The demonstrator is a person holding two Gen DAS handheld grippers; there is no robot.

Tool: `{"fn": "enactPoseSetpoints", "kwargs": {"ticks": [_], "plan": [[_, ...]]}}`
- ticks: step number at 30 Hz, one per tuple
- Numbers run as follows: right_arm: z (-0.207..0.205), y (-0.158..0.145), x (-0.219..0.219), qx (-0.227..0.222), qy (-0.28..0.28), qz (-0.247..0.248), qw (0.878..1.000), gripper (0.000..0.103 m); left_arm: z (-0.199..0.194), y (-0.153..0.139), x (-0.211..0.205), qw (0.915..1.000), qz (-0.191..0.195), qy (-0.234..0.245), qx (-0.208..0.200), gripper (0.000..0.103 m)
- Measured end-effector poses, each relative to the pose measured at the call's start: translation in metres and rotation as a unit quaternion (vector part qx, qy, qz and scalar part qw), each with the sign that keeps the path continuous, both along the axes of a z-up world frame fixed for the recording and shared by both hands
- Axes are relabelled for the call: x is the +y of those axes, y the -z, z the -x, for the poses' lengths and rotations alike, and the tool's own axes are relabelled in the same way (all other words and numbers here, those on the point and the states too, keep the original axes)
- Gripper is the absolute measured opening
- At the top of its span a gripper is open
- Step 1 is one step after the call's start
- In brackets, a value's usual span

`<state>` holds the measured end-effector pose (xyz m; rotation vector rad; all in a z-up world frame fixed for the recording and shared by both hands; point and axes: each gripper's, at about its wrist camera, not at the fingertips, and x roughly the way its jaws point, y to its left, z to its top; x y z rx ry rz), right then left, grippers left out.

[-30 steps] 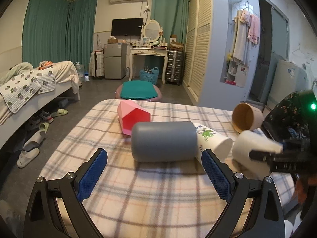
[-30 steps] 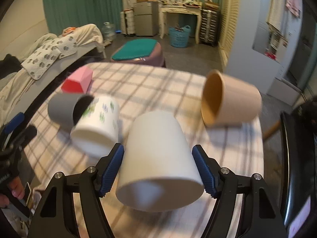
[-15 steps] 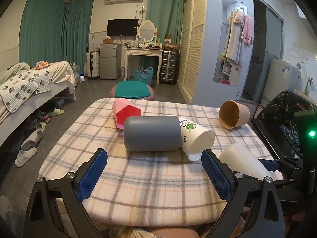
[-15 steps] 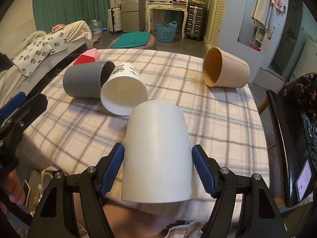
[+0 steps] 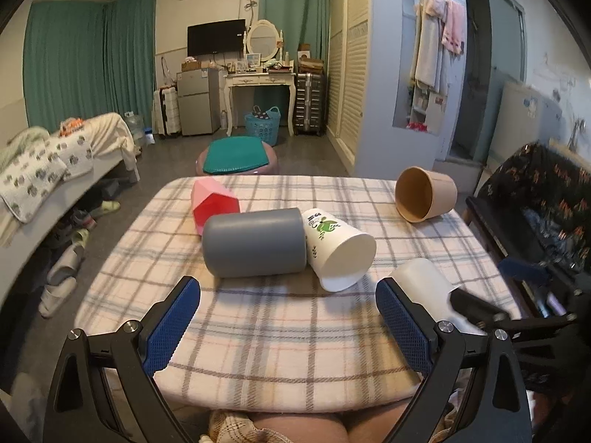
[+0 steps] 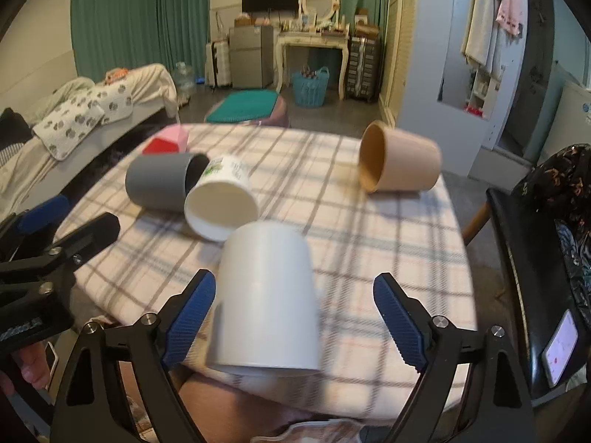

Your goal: Flip cup upside down

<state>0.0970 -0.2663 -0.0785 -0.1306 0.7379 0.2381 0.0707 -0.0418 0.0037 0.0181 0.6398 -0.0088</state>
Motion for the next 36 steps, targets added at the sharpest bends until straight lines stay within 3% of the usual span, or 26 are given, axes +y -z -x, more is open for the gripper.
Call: {"fn": "enactPoseSetpoints", "kwargs": {"ticks": [10, 18, 28, 36], "plan": [[0.001, -0.031, -0.054, -0.058, 0.024, -0.004, 0.998, 0.092, -0.014, -0.019, -0.053, 0.9991, -0.037, 0.016, 0.017, 0.099], [-0.004, -0.027, -0.090, -0.065, 0.052, -0.018, 0.996, 0.092, -0.036, -0.023, -0.081, 0.9970, -0.013, 0.029, 0.070, 0.099], [-0.018, -0.003, -0.122, -0.036, 0.082, -0.051, 0.995, 0.092, -0.074, 0.014, -0.100, 0.9820, 0.017, 0.024, 0.186, 0.097], [-0.026, 0.008, -0.129, -0.022, 0.087, -0.059, 0.994, 0.092, -0.091, 0.044, -0.107, 0.9688, 0.042, 0.030, 0.242, 0.097]]}}
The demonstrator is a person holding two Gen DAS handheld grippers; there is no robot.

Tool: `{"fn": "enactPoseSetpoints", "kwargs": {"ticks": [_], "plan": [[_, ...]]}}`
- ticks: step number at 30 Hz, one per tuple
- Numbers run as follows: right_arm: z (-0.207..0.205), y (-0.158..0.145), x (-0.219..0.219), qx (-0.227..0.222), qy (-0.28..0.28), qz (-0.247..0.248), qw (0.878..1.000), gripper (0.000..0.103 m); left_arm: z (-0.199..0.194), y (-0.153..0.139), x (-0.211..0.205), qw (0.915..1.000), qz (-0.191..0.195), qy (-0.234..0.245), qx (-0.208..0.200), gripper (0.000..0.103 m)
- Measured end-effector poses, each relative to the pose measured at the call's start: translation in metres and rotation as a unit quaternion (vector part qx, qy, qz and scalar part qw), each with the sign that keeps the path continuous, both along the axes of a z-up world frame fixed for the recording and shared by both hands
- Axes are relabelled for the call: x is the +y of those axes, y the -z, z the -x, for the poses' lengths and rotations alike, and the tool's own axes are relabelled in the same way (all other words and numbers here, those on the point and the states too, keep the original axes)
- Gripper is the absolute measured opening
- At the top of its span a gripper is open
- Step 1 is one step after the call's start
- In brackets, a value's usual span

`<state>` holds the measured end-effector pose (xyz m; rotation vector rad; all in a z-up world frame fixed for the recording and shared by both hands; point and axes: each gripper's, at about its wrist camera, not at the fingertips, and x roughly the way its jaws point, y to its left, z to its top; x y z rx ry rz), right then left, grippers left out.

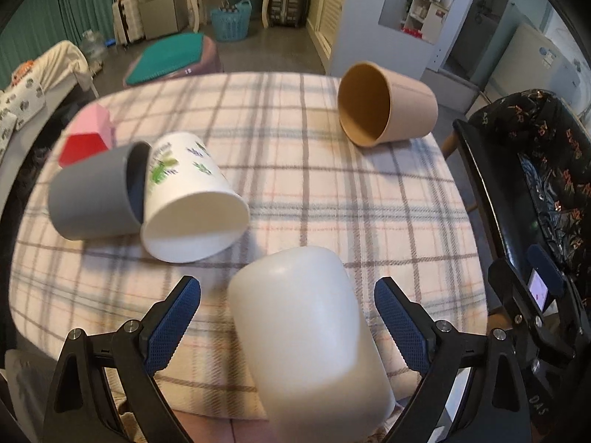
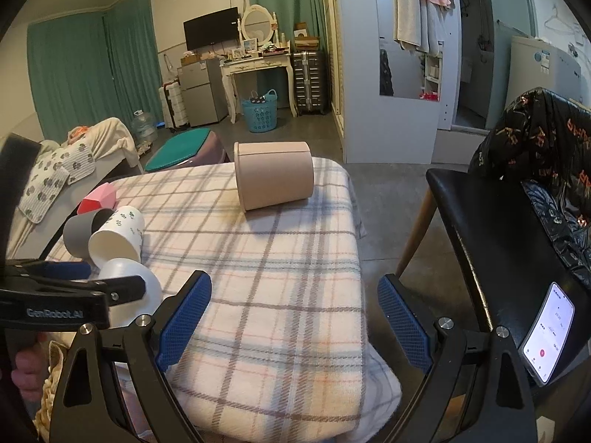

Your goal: Flip cup upside down

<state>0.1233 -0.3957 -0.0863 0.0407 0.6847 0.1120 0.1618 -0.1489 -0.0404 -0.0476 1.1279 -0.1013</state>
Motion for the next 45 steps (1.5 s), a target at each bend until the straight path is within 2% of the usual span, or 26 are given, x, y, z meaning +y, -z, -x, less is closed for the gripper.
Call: {"fn": "enactPoseSetpoints", "kwargs": {"ticks": [4, 6, 14, 22, 26, 32, 36, 40, 45], "plan": [[-0.004, 0.006, 0.001, 0.008, -0.003, -0.002, 1.000, 0.092, -0.007, 0.007, 0.001, 0.9997, 0.017, -0.001, 0.019, 0.094], [-0.005, 0.008, 0.003, 0.011, -0.005, -0.002, 1.000, 0.092, -0.008, 0.010, 0.000, 0.9992, 0.022, 0.001, 0.033, 0.078], [-0.004, 0.012, 0.007, 0.015, -0.010, -0.004, 1.000, 0.092, -0.008, 0.006, 0.004, 0.9987, 0.039, 0.005, 0.033, 0.077], [0.001, 0.009, 0.004, 0.008, -0.001, -0.008, 1.000, 0.092, 0.002, -0.028, 0.001, 0.9987, 0.038, 0.025, -0.023, 0.076], [0.003, 0.008, 0.002, 0.003, 0.004, -0.012, 1.000, 0.092, 0.007, -0.049, -0.002, 0.9963, 0.021, 0.026, -0.079, 0.076], [0.005, 0.010, 0.003, 0.006, 0.004, -0.011, 1.000, 0.092, -0.002, -0.065, -0.004, 0.9906, 0.008, 0.024, -0.134, 0.075], [0.004, 0.013, 0.006, 0.010, 0.002, -0.009, 1.000, 0.092, -0.012, -0.069, -0.009, 0.9864, -0.007, 0.030, -0.161, 0.075], [0.001, 0.015, 0.008, 0.015, 0.002, -0.008, 1.000, 0.092, -0.022, -0.059, -0.015, 0.9819, -0.023, 0.045, -0.183, 0.075], [-0.002, 0.021, 0.011, 0.024, 0.002, -0.004, 1.000, 0.092, -0.029, -0.044, -0.022, 0.9815, -0.032, 0.056, -0.180, 0.075]]}}
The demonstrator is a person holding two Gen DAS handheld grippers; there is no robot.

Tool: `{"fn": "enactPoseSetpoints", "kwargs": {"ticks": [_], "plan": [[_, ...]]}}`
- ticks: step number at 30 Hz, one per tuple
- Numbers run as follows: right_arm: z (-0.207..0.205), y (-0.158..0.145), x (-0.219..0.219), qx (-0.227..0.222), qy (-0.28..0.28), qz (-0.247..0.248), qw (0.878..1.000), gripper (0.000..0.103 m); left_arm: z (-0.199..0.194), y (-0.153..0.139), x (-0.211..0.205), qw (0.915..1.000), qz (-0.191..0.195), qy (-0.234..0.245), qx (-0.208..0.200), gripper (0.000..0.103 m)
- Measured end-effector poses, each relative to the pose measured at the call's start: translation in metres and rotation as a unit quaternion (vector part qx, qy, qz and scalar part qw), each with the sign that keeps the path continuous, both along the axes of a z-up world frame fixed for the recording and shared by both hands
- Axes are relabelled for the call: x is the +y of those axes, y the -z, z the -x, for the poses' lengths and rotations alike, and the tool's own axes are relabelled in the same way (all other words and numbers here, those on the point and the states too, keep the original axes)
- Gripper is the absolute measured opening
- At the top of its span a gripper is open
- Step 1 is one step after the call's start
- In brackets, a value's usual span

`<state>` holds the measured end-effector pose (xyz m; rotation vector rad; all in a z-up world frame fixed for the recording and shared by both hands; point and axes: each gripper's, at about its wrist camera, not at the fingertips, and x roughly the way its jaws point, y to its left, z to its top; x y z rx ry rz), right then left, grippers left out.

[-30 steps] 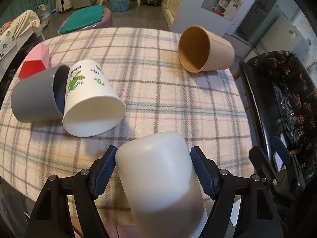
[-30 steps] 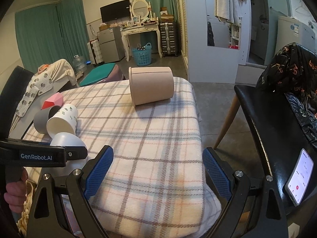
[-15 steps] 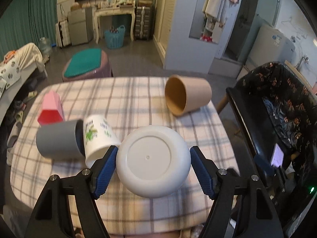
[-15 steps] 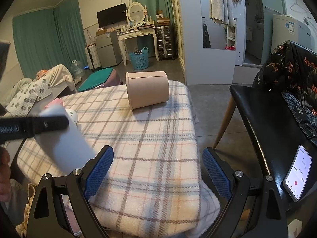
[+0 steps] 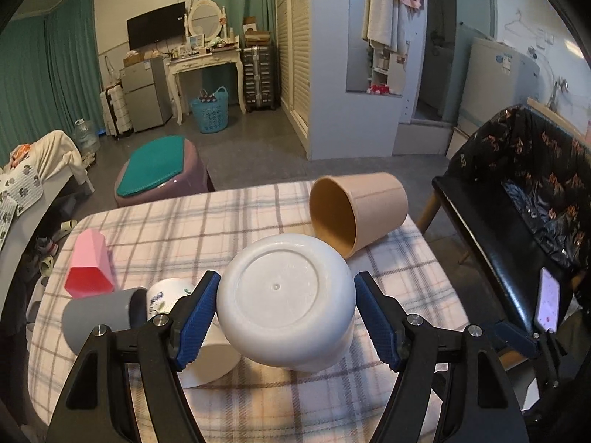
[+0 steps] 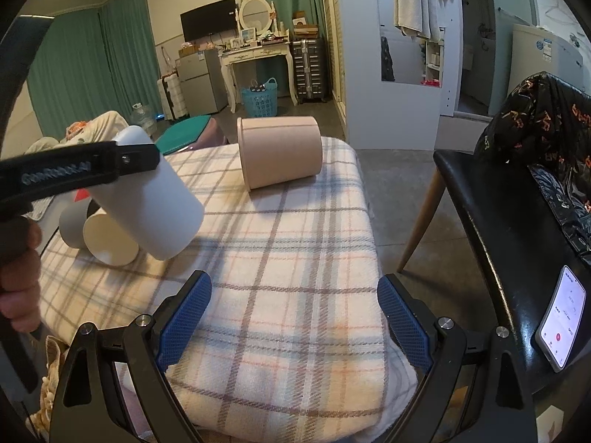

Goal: Flip cup upside down
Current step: 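Lower the inverted white cup onto the table, rim down, with the right gripper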

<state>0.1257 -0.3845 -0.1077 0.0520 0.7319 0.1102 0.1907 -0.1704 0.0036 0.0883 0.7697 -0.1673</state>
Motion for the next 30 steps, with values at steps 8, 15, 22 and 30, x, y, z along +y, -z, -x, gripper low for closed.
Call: {"fn": "enactPoseSetpoints", "kwargs": {"ticks": [8, 15, 22, 30], "plan": [[-0.004, 0.007, 0.003, 0.010, -0.002, 0.003, 1.000, 0.092, -0.005, 0.013, -0.008, 0.9998, -0.007, 0.015, 0.012, 0.075], [-0.006, 0.008, 0.006, 0.013, -0.002, 0.008, 1.000, 0.092, -0.004, 0.015, -0.014, 0.9996, -0.018, 0.021, 0.001, 0.075], [-0.005, 0.007, 0.010, 0.014, -0.002, 0.012, 1.000, 0.092, -0.005, 0.015, -0.014, 0.9995, -0.019, 0.024, -0.003, 0.075], [0.000, 0.002, 0.009, 0.012, 0.004, 0.016, 1.000, 0.092, -0.010, 0.017, -0.016, 0.9990, -0.009, 0.036, 0.023, 0.077]]}}
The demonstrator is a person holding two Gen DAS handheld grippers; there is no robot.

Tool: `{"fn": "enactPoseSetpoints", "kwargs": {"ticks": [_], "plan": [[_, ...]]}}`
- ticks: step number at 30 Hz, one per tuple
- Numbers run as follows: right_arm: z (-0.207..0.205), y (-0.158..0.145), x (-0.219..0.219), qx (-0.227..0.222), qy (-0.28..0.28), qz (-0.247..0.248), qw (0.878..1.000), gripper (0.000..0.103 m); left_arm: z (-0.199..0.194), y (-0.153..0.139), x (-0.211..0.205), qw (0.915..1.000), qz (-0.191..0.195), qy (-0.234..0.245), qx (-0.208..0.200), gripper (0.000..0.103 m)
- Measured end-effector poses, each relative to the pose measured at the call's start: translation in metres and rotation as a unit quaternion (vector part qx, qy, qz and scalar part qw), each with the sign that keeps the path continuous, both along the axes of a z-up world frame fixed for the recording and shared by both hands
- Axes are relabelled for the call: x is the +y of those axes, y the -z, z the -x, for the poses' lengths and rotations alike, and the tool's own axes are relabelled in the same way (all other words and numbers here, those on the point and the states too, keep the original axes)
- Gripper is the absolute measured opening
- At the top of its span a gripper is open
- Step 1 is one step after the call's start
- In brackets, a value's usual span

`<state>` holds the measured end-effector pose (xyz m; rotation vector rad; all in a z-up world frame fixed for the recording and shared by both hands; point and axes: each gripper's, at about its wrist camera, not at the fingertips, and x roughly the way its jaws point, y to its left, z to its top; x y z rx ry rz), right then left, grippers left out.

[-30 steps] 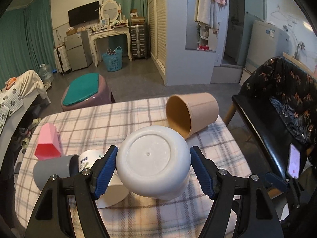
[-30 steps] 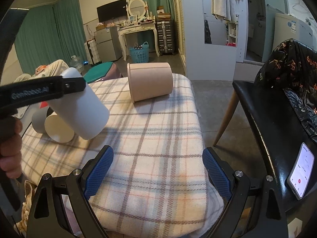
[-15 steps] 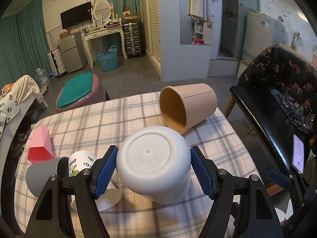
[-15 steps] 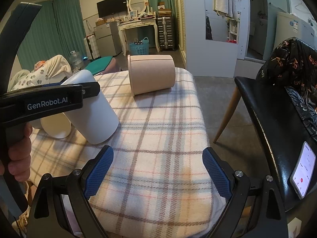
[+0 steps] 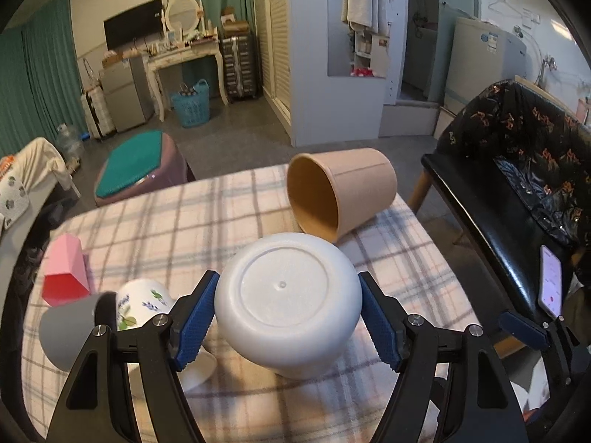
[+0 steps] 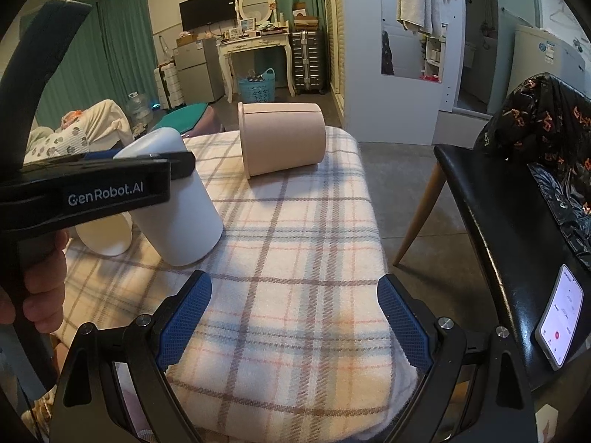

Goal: Flip cup upside down
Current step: 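Lower the inverted white cup onto the table, rim down, with the right gripper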

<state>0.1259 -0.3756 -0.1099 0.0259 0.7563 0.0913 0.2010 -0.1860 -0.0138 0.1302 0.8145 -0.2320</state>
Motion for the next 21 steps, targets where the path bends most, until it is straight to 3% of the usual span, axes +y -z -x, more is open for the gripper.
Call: {"fn": "enactPoseSetpoints", "kwargs": {"ticks": [9, 21], "plan": [[0.009, -0.014, 0.001, -0.016, 0.002, 0.007, 1.000, 0.092, 0.013, -0.016, 0.002, 0.9998, 0.002, 0.002, -0.020, 0.077], [0.038, -0.066, 0.015, -0.086, -0.005, 0.042, 0.995, 0.092, 0.062, -0.074, 0.039, 0.9935, 0.050, -0.017, -0.101, 0.077]]}}
